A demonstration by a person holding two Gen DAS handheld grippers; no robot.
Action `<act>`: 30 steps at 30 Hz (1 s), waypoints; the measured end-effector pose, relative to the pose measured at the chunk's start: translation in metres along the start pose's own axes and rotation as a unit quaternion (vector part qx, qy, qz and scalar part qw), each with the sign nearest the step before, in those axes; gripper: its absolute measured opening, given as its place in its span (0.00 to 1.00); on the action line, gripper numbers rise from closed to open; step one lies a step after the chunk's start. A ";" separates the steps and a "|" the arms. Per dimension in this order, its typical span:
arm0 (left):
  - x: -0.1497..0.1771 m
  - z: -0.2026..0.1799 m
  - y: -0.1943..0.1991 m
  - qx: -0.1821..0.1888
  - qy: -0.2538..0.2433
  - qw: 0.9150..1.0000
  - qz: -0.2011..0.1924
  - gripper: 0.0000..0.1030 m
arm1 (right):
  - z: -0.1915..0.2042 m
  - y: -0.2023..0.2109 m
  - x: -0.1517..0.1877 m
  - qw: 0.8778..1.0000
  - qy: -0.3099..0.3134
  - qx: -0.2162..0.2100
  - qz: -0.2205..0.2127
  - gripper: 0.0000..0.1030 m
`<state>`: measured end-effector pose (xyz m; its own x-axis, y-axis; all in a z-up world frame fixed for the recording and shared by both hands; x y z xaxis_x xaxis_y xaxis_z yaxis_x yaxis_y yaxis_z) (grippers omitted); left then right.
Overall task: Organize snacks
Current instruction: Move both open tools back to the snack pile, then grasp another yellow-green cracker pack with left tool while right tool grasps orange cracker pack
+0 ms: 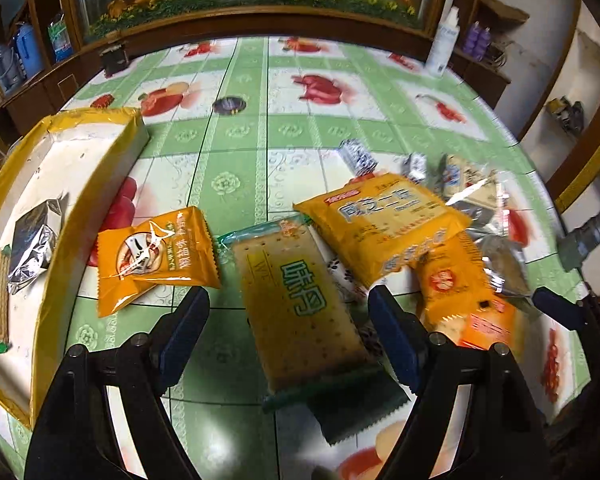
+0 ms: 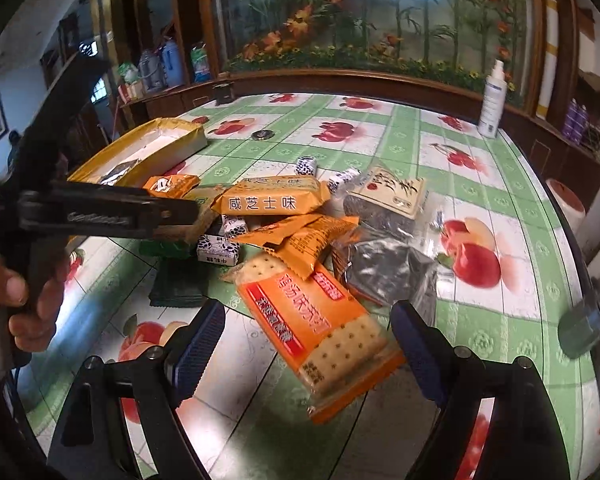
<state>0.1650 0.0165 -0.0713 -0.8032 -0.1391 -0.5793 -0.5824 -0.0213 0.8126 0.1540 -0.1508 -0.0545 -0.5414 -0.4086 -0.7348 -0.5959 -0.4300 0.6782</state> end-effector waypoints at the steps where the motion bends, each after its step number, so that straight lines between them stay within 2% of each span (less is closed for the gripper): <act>1: 0.001 0.001 -0.006 -0.007 0.000 1.000 0.008 0.79 | 0.001 -0.005 0.000 1.000 0.009 -0.001 0.009 0.84; 3: 0.006 0.004 -0.016 -0.012 0.006 1.000 0.022 0.79 | -0.001 -0.016 0.001 0.999 0.016 -0.006 0.028 0.85; 5: 0.006 0.010 -0.017 -0.025 0.003 1.000 0.012 0.77 | -0.002 -0.022 0.000 0.999 0.017 -0.018 0.034 0.86; 6: 0.007 0.013 -0.016 -0.021 0.004 1.000 0.009 0.74 | -0.002 -0.023 0.000 0.999 0.015 -0.022 0.036 0.86; 8: 0.008 0.020 -0.012 -0.019 0.003 1.000 0.002 0.53 | -0.002 -0.024 -0.001 0.999 0.017 -0.025 0.042 0.83; 9: 0.009 0.024 -0.009 -0.015 0.003 1.000 0.000 0.47 | 0.000 -0.023 0.000 0.998 0.021 -0.031 0.047 0.80; 10: 0.011 0.028 -0.008 -0.009 0.004 1.000 0.000 0.43 | 0.003 -0.023 0.001 0.998 0.024 -0.036 0.050 0.73; 13: 0.014 0.034 -0.004 0.013 0.007 1.000 0.001 0.43 | 0.010 -0.031 0.009 0.995 0.030 -0.055 0.076 0.64; 15: 0.016 0.035 -0.002 0.022 0.008 1.000 0.001 0.43 | 0.015 -0.038 0.010 0.995 0.045 -0.042 0.074 0.68; 16: 0.017 0.035 -0.001 0.031 0.010 0.999 0.000 0.43 | 0.016 -0.039 0.009 0.995 0.046 -0.039 0.073 0.66; 17: 0.019 0.036 0.001 0.039 0.012 0.999 0.000 0.43 | 0.018 -0.040 0.007 0.996 0.043 -0.038 0.075 0.59; 19: 0.022 0.036 0.007 0.048 0.012 0.999 -0.003 0.43 | 0.019 -0.039 0.005 0.996 0.027 -0.041 0.080 0.53; 24: 0.030 0.035 0.027 0.049 -0.003 0.999 -0.023 0.43 | 0.018 -0.027 0.012 0.995 -0.011 -0.048 0.086 0.53; 30: 0.039 0.043 0.054 0.046 -0.008 0.998 -0.043 0.43 | 0.032 0.000 0.013 0.996 -0.032 -0.060 0.065 0.53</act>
<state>0.0965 0.0520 -0.0530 -0.7514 -0.1246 -0.6480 -0.6576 0.0595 0.7510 0.1274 -0.1308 -0.0644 -0.6484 -0.4167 -0.6371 -0.4447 -0.4720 0.7613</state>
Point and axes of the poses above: each gripper's, at about its wrist camera, not at the fingertips, and y roughly against the way its jaws point, z to its left, x to its underside, the point moved 6 cm from there along -y, roughly the way its jaws point, and after that the axes turned 3 degrees about -z, right-handed, at the moved point
